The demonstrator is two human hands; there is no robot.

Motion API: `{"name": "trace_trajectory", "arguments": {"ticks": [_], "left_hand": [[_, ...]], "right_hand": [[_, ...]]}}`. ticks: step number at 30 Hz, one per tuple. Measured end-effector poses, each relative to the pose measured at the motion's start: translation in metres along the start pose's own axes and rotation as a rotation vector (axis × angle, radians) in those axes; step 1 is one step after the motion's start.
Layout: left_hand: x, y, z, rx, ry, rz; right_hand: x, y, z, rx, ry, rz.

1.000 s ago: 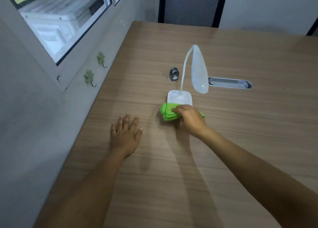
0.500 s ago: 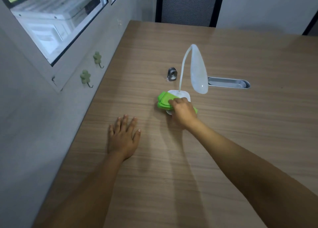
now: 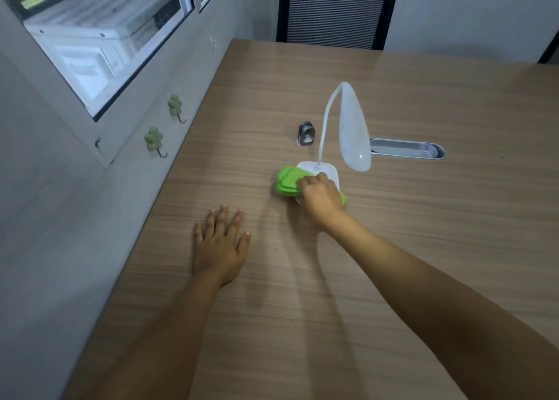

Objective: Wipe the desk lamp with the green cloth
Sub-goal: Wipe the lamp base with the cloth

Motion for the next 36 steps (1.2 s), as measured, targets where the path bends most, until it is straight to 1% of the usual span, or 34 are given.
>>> {"name": "trace_trajectory", "arguments": {"ticks": [3, 5, 6, 9, 10, 12, 13, 15, 18, 21, 23, 26, 28, 30, 32, 33, 36], "left_hand": [[0.0, 0.0, 0.001, 0.01, -0.006, 0.0], [0.0, 0.0, 0.001, 0.011, -0.002, 0.001], [0.0, 0.0, 0.002, 0.013, 0.006, 0.0], [0.0, -0.001, 0.002, 0.011, 0.019, -0.002], [-0.001, -0.001, 0.003, 0.009, 0.014, -0.002], [-0.001, 0.0, 0.003, 0.02, 0.015, -0.002], [-0.001, 0.0, 0.003, 0.03, 0.02, -0.002], [-0.001, 0.0, 0.003, 0.04, 0.02, -0.001], [-0.001, -0.001, 0.003, 0.036, 0.019, 0.0], [-0.001, -0.001, 0.004, 0.033, -0.005, 0.009], [-0.001, -0.001, 0.003, 0.037, 0.002, 0.008], [-0.001, -0.001, 0.003, 0.034, 0.022, 0.001], [-0.001, 0.0, 0.003, 0.018, 0.019, 0.0], [-0.001, -0.001, 0.003, 0.023, 0.031, 0.0], [-0.001, -0.001, 0.003, 0.036, 0.04, 0.001], [-0.001, -0.001, 0.003, 0.037, 0.034, 0.005], [-0.002, -0.001, 0.004, 0.02, 0.022, 0.008]], "right_hand": [[-0.024, 0.016, 0.007, -0.008, 0.042, -0.084], [-0.034, 0.017, 0.001, 0.003, 0.034, -0.086], [-0.037, 0.01, -0.005, 0.045, 0.031, -0.068], [-0.032, -0.018, -0.021, 0.314, 0.019, 0.066], [-0.029, -0.024, -0.024, 0.284, -0.009, 0.111], [-0.027, -0.027, -0.02, 0.073, -0.042, 0.16], [-0.026, -0.025, -0.014, 0.03, -0.042, 0.163], [-0.032, -0.012, -0.001, 0.015, -0.006, 0.127], [-0.054, 0.009, 0.01, -0.007, -0.039, 0.064], [-0.064, 0.009, -0.005, -0.003, -0.114, 0.08], [-0.055, -0.003, -0.022, 0.015, -0.2, 0.14], [-0.025, -0.018, -0.039, 0.112, -0.302, 0.275], [-0.007, -0.018, -0.037, 0.079, -0.347, 0.345], [0.0, -0.009, -0.029, 0.041, -0.301, 0.311], [-0.003, 0.004, -0.016, 0.035, -0.236, 0.215], [-0.006, 0.013, -0.011, 0.024, -0.25, 0.196], [-0.01, 0.034, -0.008, 0.005, -0.216, 0.059]]}}
Point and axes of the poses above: each hand's wrist, its own y-axis away from the middle knuckle, its own z-axis out of the palm, x = y × z, the point moved 1 cm from there along -y, towards the middle knuckle, and after that the axes turned 8 degrees about -y, right-handed, at the moved point
